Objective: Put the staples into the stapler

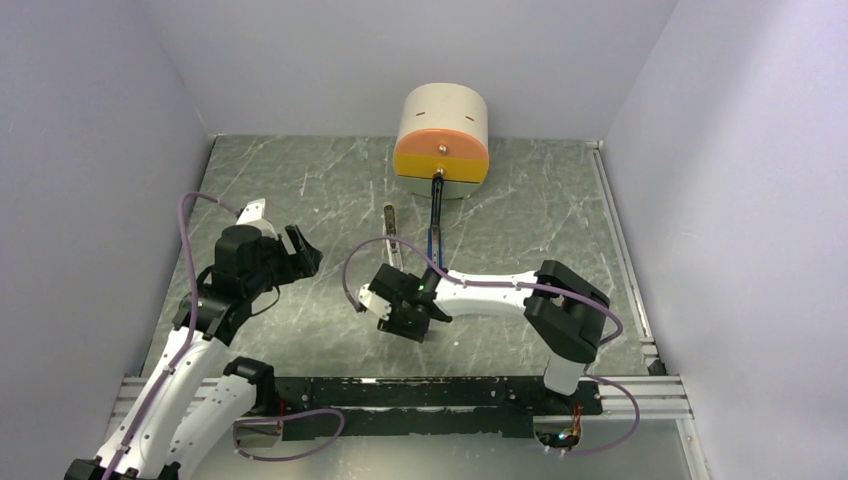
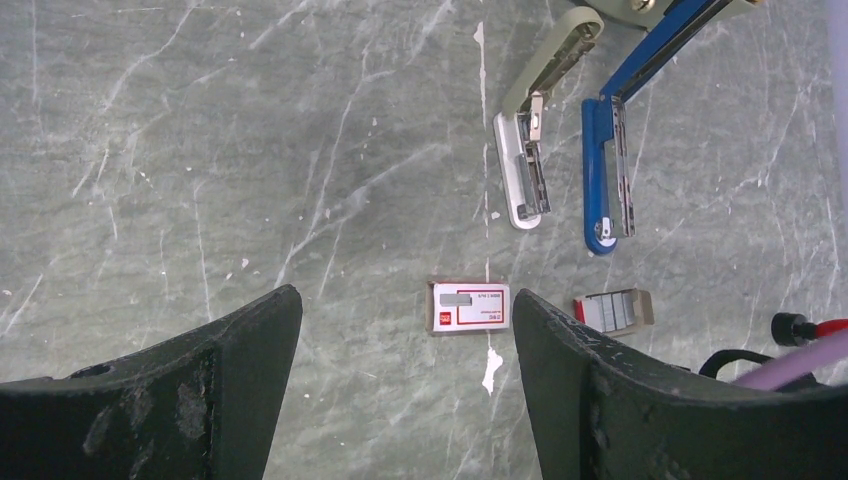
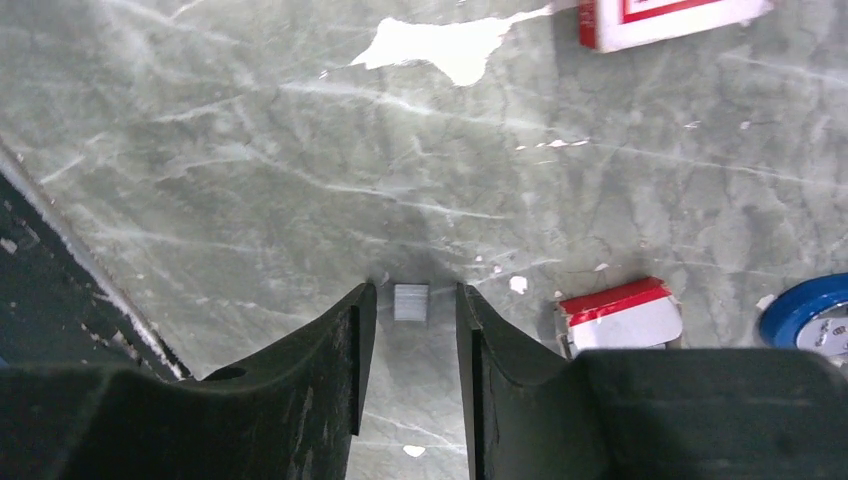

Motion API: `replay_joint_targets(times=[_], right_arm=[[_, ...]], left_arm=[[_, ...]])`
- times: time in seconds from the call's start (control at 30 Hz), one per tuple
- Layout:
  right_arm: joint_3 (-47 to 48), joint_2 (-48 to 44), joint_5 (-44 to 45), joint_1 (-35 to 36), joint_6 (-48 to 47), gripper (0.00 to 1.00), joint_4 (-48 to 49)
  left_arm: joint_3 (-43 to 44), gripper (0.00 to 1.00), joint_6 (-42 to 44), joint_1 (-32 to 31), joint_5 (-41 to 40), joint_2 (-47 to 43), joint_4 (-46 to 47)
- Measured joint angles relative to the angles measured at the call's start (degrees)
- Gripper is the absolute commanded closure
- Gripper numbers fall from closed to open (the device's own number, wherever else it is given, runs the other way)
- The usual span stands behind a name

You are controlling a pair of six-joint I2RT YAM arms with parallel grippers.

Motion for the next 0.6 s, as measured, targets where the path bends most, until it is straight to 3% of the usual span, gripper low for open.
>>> replay_joint_targets(times=[0.3,0.6], right_arm=[[2.2,0.4,1.3,-4.6,8.4,0.51,2.0],[0.4,-5.2,6.0,-7.2,21.3,0.49,2.3]], left_arm=[[0.0,0.17,0.0,0.0,0.0,-0.4,0.0],[0.0,0.17,0.0,0.0,0.0,-0.6,0.0]])
